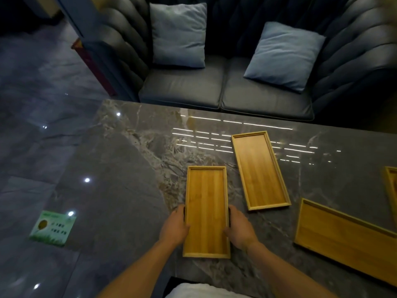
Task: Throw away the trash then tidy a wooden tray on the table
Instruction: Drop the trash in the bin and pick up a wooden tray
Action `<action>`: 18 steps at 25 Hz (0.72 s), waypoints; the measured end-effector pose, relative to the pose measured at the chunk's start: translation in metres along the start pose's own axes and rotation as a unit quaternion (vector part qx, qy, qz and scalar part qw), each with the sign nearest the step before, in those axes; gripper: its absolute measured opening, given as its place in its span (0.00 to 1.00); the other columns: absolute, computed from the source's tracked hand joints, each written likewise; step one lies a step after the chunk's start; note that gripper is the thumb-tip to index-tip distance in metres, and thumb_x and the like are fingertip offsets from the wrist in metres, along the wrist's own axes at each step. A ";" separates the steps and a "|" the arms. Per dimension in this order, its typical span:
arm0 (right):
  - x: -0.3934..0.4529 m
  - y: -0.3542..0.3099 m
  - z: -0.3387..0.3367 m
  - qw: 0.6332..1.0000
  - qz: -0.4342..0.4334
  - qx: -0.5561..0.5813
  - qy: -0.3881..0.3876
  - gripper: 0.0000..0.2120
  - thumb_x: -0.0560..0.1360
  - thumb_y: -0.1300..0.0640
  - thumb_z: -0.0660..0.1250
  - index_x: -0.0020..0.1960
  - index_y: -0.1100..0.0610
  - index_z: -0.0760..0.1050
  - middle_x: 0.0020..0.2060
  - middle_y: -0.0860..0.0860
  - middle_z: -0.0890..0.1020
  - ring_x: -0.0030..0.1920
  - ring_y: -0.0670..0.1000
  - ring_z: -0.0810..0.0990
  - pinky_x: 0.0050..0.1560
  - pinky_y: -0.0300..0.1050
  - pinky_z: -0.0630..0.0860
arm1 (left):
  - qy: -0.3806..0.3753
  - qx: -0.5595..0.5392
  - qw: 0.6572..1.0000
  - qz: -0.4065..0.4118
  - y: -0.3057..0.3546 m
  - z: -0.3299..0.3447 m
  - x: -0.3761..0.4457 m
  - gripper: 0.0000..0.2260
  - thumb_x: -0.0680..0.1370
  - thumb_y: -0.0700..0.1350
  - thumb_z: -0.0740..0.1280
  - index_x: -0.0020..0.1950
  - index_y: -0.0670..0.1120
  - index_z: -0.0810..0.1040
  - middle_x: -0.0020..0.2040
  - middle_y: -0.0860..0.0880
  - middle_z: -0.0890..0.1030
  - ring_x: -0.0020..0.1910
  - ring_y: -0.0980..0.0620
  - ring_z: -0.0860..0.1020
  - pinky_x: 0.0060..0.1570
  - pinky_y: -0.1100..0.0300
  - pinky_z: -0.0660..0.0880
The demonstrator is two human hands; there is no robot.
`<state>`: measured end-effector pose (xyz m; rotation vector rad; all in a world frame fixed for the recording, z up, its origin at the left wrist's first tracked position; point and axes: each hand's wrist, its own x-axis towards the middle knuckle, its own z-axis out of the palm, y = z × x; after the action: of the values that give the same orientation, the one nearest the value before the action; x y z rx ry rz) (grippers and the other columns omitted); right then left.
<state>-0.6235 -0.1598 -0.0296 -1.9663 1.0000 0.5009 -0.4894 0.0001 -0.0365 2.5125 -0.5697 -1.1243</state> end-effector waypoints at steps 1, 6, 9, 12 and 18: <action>-0.001 0.000 0.002 1.000 0.002 0.007 0.005 0.29 0.73 0.58 0.67 0.70 0.48 0.60 0.65 0.54 0.73 0.63 0.57 0.74 0.64 0.57 0.73 | 0.001 0.003 1.000 0.001 0.000 0.001 0.000 0.18 0.78 0.44 0.63 0.68 0.49 0.66 0.64 0.45 0.75 0.57 0.46 0.77 0.56 0.48 0.77; -0.001 -0.001 -0.017 0.999 0.010 0.003 0.041 0.30 0.74 0.60 0.61 0.73 0.48 0.55 0.68 0.54 0.68 0.62 0.60 0.74 0.62 0.57 0.73 | 0.027 -0.011 0.998 0.050 0.021 -0.006 0.003 0.18 0.79 0.47 0.61 0.69 0.50 0.65 0.65 0.47 0.74 0.57 0.47 0.77 0.56 0.49 0.76; 0.005 0.000 -0.061 0.995 -0.024 0.003 0.094 0.32 0.72 0.61 0.64 0.73 0.48 0.57 0.68 0.54 0.70 0.63 0.58 0.73 0.61 0.55 0.74 | 0.049 -0.051 0.993 0.097 0.059 -0.018 0.018 0.19 0.78 0.45 0.63 0.68 0.49 0.67 0.64 0.46 0.74 0.58 0.47 0.76 0.58 0.48 0.76; 0.020 0.010 -0.113 0.991 -0.013 0.008 0.134 0.32 0.73 0.61 0.63 0.74 0.48 0.57 0.68 0.55 0.70 0.64 0.59 0.73 0.62 0.59 0.73 | 0.058 -0.087 0.988 0.110 0.111 -0.019 0.038 0.19 0.76 0.45 0.66 0.66 0.47 0.68 0.63 0.45 0.75 0.58 0.47 0.77 0.59 0.46 0.76; 0.050 0.040 -0.168 0.991 0.047 -0.014 0.128 0.29 0.76 0.62 0.58 0.75 0.48 0.57 0.65 0.56 0.70 0.62 0.61 0.73 0.64 0.58 0.72 | 0.034 -0.043 0.995 0.088 0.185 0.009 0.064 0.13 0.78 0.41 0.64 0.62 0.42 0.68 0.62 0.40 0.72 0.57 0.40 0.75 0.57 0.43 0.75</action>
<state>-0.6292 -0.3344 0.0107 -2.0508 1.2564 0.3203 -0.4989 -0.1918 0.0002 2.3652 -0.6923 -0.9752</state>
